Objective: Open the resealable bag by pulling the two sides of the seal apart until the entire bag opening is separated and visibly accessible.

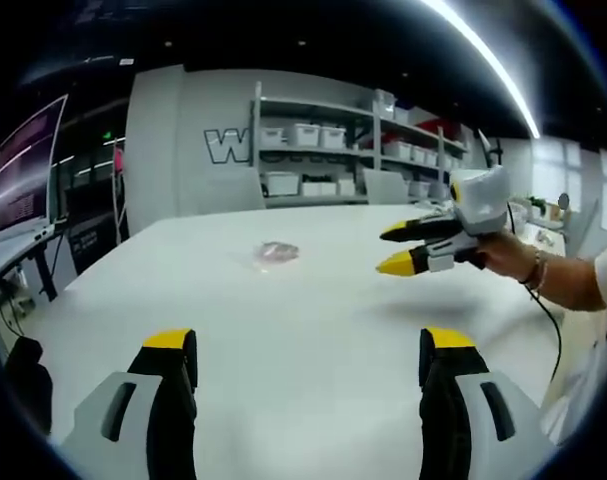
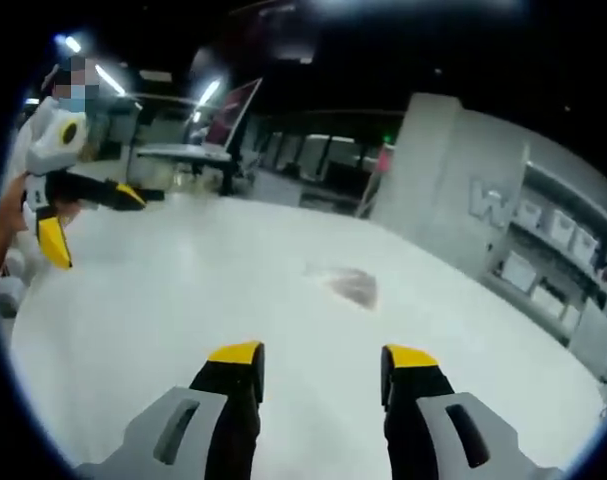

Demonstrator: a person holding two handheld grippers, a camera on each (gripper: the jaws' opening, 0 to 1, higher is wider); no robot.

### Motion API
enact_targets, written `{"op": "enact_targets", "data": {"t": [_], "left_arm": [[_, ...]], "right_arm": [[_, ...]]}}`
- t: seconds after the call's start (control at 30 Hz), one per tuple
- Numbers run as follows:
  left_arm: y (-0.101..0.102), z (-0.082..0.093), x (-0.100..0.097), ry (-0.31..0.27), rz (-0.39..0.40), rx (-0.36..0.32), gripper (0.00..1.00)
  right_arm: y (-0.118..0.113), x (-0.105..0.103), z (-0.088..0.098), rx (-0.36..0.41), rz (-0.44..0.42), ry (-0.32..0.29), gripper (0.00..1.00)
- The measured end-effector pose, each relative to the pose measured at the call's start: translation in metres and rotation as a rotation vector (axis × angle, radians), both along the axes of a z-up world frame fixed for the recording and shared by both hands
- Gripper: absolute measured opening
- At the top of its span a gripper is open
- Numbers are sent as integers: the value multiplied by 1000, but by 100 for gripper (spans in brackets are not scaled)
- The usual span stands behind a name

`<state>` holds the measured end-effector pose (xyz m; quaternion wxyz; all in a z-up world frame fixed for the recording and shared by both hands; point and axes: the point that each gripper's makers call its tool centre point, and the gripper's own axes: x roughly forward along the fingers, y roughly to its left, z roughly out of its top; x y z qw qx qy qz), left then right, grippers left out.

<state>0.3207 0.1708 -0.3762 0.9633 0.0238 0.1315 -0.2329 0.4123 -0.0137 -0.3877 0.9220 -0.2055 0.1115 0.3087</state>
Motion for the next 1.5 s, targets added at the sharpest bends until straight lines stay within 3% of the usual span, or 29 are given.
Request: {"op": "enact_targets", "data": {"t": [0.5,0.97,1.23,1.5], "left_arm": [[-6,-8,11,11,1,3,91],[0,-7,20,10,14,1,91],[0,-9,23,18,11,1,90],[6,-9,23,17,24,-8,90]], "right_arm": [[3,39,-6,-47,31,-17,38],[14,59,-8,-144,68,-98,34],[25,67,-8,-242,107,-166,33],[30,72,-13,-276,120,-175,32]]}}
